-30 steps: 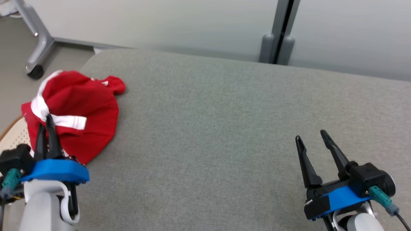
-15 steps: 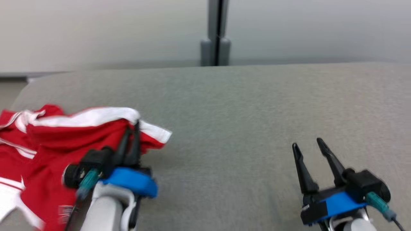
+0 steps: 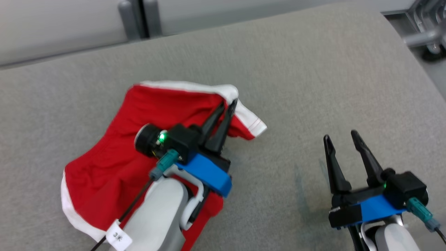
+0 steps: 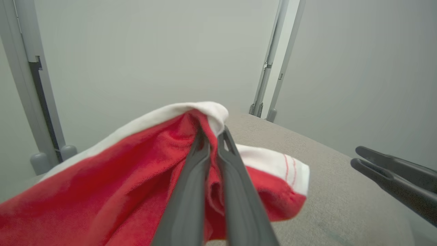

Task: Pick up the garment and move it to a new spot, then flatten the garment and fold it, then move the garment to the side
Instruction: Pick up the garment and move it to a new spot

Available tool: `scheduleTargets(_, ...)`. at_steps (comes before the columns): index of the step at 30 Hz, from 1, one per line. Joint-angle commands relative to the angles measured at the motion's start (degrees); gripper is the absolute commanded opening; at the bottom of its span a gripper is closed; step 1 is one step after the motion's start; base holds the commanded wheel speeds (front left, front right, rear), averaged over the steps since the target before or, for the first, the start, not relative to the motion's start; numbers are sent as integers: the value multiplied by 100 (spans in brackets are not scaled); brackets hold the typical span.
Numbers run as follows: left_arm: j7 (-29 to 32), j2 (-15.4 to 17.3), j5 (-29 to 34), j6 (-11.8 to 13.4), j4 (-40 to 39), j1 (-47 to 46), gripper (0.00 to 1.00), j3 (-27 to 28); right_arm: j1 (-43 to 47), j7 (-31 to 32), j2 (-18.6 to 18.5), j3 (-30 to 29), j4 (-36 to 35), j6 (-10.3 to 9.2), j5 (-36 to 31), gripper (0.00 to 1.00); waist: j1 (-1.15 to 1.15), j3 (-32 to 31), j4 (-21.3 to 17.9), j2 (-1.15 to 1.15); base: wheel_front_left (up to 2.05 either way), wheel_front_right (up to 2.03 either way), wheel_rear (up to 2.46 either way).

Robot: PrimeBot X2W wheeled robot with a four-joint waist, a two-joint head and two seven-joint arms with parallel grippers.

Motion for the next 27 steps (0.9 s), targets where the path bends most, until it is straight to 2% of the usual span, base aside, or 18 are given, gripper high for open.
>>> scheduleTargets(1,1,10,-56,21,143,-162,0,-179,-130,-61,10,-13,34,1,40,100,-1,176,-107,0,0,0,0)
scheduleTargets(6,9,10,-131,13,661,-381,0,-578,-332,-152,13,29,110,1,175,100,-1,539,-244,0,0,0,0)
scheduleTargets(7,-33,8,-148,14,767,-403,13,-624,-357,-163,12,29,132,1,199,100,-1,579,-242,0,0,0,0)
scheduleTargets(9,-130,7,-154,26,928,-447,100,-735,-401,-170,13,12,170,1,196,100,-1,611,-205,0,0,0,0)
scheduleTargets(16,-517,8,-280,107,977,-495,100,-902,-466,-195,13,-24,259,1,90,100,-1,391,125,0,0,0,0)
scheduleTargets(19,-603,8,-317,269,909,-384,100,-777,-387,-198,10,-31,287,1,32,100,-1,165,359,0,0,0,0)
scheduleTargets(27,-645,292,-416,799,516,163,100,225,-182,-94,-11,-15,275,1,-41,100,-1,-355,985,0,0,0,0)
